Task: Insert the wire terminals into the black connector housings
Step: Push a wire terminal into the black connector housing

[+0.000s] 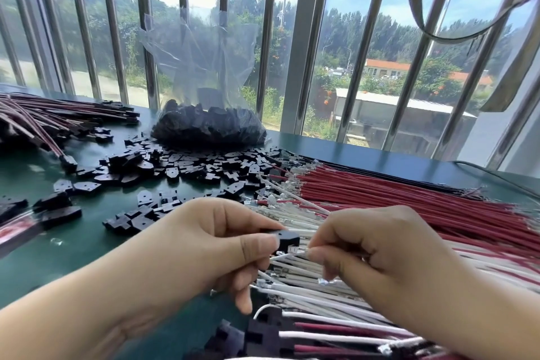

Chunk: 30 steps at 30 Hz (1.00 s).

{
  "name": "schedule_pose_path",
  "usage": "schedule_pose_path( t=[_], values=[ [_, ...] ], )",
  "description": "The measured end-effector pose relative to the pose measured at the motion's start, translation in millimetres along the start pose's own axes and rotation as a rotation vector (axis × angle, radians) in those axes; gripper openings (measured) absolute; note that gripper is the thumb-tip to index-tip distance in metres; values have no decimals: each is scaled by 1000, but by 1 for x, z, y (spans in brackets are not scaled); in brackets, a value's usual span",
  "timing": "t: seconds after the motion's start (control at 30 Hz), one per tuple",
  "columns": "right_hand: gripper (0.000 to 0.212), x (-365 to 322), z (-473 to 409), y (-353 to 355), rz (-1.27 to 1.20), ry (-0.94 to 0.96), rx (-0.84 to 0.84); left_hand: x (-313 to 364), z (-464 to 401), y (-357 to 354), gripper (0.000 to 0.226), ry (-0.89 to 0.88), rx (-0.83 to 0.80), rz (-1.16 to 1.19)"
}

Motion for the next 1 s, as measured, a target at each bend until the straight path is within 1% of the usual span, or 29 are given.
schedule_pose_path(
  t=[0.07,0.13,0.3,0.4,0.5,0.57,0.63,0.67,0.7,0.77,0.83,0.9,1.0],
  values=[
    [6,4,0,-4,-35,-24,-26,1,1,-1,38,-10,-15,-36],
    [8,8,0,-10,-97,-54,-87,4,2,-3,35,-30,-21,-101],
    [15,17,3,-25,-377,-222,-278,7,3,-9,25,-51,-62,-161],
    [11,18,3,-28,-453,-275,-314,6,2,-10,26,-74,-50,-193],
    [14,18,3,-32,-523,-329,-353,8,2,-15,28,-97,-34,-196],
    [18,21,3,-32,-497,-374,-337,12,1,-17,27,-114,-3,-192],
    [36,25,0,-27,-356,-380,-270,15,1,-12,27,-119,63,-171],
    [46,25,-1,-23,-284,-356,-243,16,1,-9,29,-109,99,-158],
    [51,23,-1,-20,-243,-325,-233,15,2,-5,31,-93,126,-152],
    [49,20,-1,-18,-253,-278,-243,12,3,0,32,-55,146,-145],
    [46,19,-1,-17,-260,-251,-234,8,3,-1,25,-16,114,-120],
    [42,19,0,-14,-176,-200,-187,4,3,-3,24,18,86,-59],
    [23,15,1,-10,-118,-146,-114,0,0,0,29,39,127,79]
  ],
)
Point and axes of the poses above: each hand's wrist, its own z-axis away from the middle knuckle, its own y-axis out of the back of the hand, x = y × z, the point moved 8 cm from there along -z, towards the middle knuckle, and after that the axes turned 6 degrees about z, right-handed, at the moved point
